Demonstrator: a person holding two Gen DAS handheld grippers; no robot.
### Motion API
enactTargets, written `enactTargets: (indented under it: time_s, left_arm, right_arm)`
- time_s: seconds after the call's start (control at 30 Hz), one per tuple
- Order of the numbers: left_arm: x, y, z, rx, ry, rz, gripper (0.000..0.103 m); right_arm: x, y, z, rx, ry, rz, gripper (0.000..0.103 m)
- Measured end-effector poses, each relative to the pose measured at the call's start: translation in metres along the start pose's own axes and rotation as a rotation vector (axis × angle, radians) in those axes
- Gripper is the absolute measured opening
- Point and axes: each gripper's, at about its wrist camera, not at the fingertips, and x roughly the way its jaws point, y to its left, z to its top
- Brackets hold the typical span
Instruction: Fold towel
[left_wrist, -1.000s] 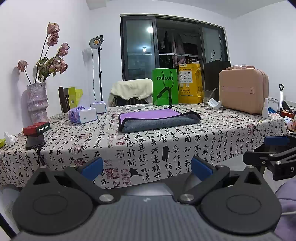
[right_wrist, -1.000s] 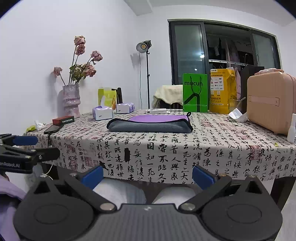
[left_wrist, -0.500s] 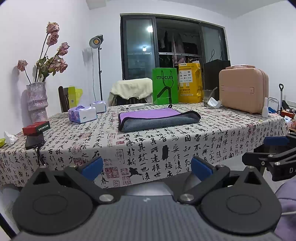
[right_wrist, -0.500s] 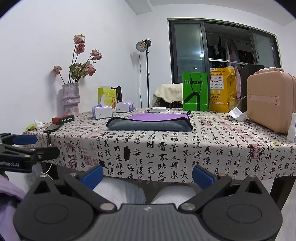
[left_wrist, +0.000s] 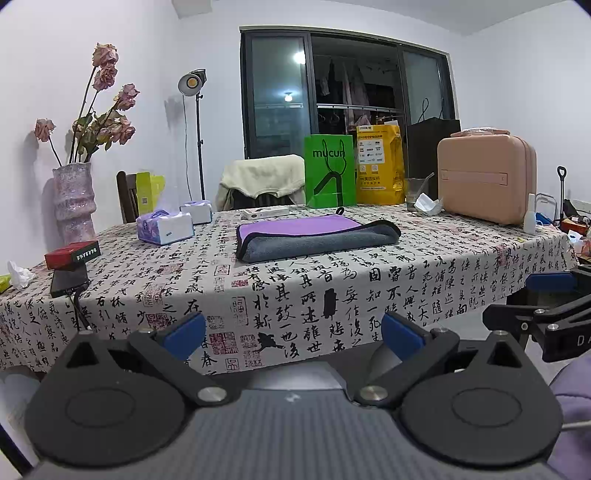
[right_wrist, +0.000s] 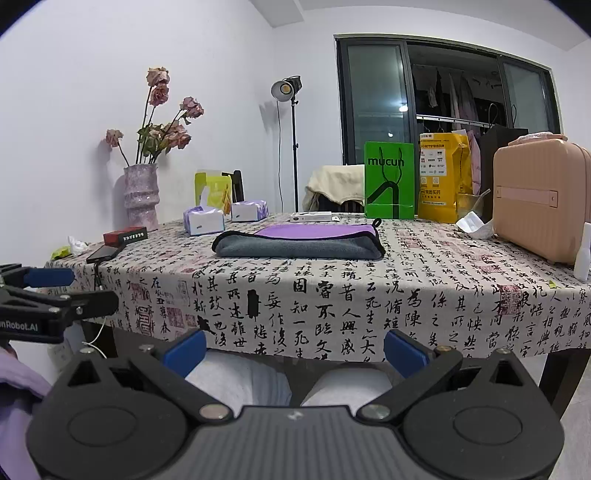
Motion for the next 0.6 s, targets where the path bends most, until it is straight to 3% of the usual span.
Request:
enactTargets:
  time_s: [0.4, 0.6]
  left_arm:
    - [0.002, -0.001, -0.002, -0.003, 0.004, 0.002, 0.103]
    - [0.017, 0.008, -0.001, -0.028, 0.018, 0.038, 0.103]
  right_arm:
    - [0.001, 0.001, 0.000, 0.003, 0.006, 0.002, 0.103]
    - [0.010, -0.002, 0.000, 0.006, -0.004, 0.001, 0.103]
